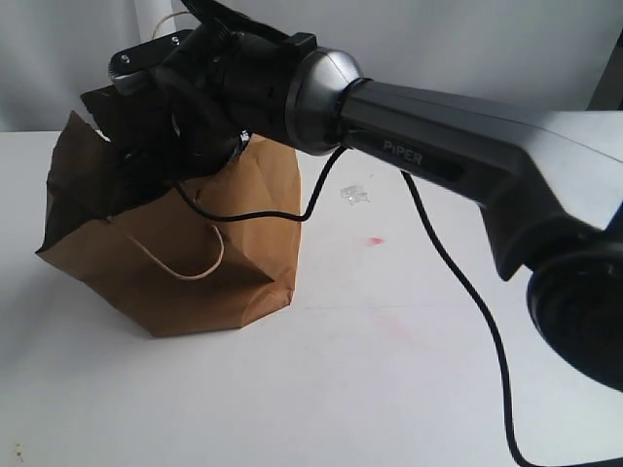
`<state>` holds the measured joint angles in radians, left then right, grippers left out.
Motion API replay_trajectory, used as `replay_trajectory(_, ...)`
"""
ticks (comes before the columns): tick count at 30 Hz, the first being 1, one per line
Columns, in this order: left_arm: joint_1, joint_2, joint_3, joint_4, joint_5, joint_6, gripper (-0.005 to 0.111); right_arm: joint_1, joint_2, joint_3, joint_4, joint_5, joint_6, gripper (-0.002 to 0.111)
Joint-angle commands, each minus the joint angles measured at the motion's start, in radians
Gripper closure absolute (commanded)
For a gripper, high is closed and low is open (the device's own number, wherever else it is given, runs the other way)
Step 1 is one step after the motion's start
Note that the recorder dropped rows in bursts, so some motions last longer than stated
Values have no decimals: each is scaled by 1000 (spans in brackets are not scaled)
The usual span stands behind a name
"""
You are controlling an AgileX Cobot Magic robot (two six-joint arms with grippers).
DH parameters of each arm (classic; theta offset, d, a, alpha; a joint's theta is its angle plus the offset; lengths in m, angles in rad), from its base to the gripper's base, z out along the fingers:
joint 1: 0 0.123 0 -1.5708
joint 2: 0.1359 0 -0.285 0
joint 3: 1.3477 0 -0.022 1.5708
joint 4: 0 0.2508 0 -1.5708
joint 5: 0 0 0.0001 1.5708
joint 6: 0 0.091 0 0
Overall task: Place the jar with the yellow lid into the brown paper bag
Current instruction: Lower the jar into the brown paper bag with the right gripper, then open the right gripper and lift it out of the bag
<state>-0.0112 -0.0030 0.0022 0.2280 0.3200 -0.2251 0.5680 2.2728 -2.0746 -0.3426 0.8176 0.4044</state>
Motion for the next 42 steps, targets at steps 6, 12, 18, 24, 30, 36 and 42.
replay_trajectory(6, -5, 3, -2, -4, -9, -4, 106, 1, -127, 2, -2, 11, -15, 3)
replay_trajectory(12, -5, 3, -2, -4, -9, -4, 106, 1, -233, 2, 25, 10, -15, 3)
replay_trajectory(18, -5, 3, -2, -4, -9, -4, 106, 1, -321, 2, 97, 19, -38, 4)
replay_trajectory(24, -5, 3, -2, -4, -9, -4, 106, 1, -374, 2, 140, 116, -38, 43)
replay_trajectory(30, -5, 3, -2, -4, -9, -4, 106, 1, -407, 2, 133, 231, -97, 105)
replay_trajectory(36, -5, 3, -2, -4, -9, -4, 106, 1, -463, 2, 119, 364, -170, 108)
replay_trajectory(42, -5, 3, -2, -4, -9, -4, 106, 1, -576, 2, 100, 403, -196, 108)
